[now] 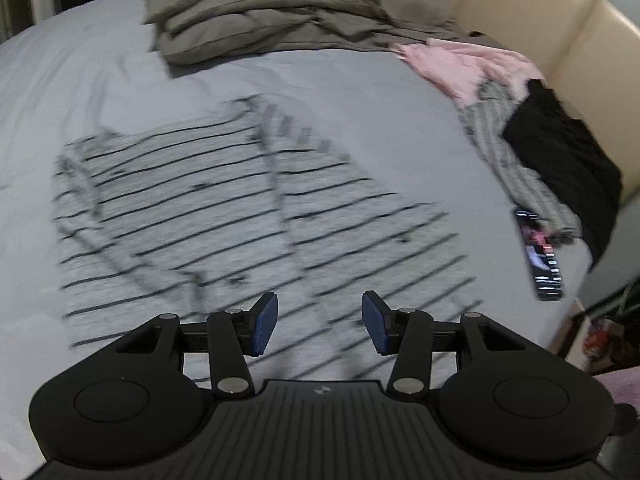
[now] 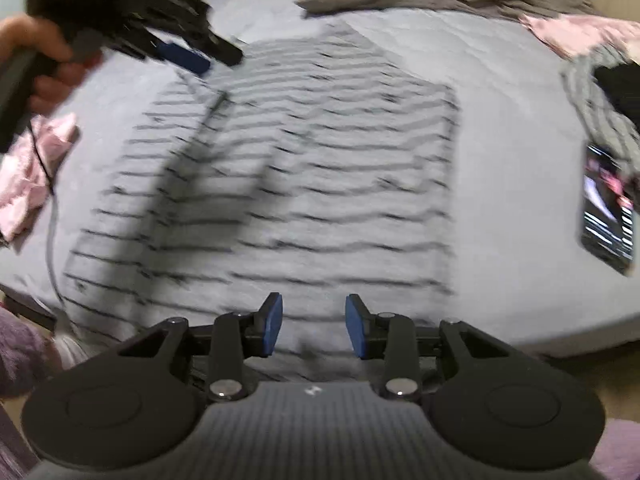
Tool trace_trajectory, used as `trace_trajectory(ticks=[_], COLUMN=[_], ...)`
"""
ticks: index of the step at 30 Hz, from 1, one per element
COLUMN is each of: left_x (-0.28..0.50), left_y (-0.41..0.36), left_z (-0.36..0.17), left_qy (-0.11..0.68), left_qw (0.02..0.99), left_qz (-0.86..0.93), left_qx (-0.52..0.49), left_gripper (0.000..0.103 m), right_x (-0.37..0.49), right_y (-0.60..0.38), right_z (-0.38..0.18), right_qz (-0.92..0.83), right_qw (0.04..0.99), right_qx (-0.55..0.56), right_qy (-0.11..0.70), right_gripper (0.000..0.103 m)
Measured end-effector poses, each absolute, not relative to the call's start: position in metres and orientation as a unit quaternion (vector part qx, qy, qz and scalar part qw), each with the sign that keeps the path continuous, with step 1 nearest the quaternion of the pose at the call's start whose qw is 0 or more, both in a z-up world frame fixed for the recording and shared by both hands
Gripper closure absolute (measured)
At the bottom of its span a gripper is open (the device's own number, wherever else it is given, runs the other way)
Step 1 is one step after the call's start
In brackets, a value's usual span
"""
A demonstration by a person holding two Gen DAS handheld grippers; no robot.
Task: Fold clothes
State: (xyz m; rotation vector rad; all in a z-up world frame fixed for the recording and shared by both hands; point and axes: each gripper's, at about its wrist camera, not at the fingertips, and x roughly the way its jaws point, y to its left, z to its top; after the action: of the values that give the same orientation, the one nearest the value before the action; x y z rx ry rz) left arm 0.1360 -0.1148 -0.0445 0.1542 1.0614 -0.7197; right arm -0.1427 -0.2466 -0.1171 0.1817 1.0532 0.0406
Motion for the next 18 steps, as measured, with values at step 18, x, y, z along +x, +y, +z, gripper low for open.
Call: trace_trajectory(ticks=[18], left_x=[0.151], left_y=[-0.312], left_z=[-0.091], left_qy=[0.570], left_qw=[0.747], left_qz=[-0.325], left_qx=[0.108], left_gripper=[0.054], right_x=[-0.155], right_y=[-0.322], right_z=[-0.151], right_qz=[0.002], right_qw=[0.834], right_qx=[0.188], right_qy=[0.519], right_gripper=[0.047])
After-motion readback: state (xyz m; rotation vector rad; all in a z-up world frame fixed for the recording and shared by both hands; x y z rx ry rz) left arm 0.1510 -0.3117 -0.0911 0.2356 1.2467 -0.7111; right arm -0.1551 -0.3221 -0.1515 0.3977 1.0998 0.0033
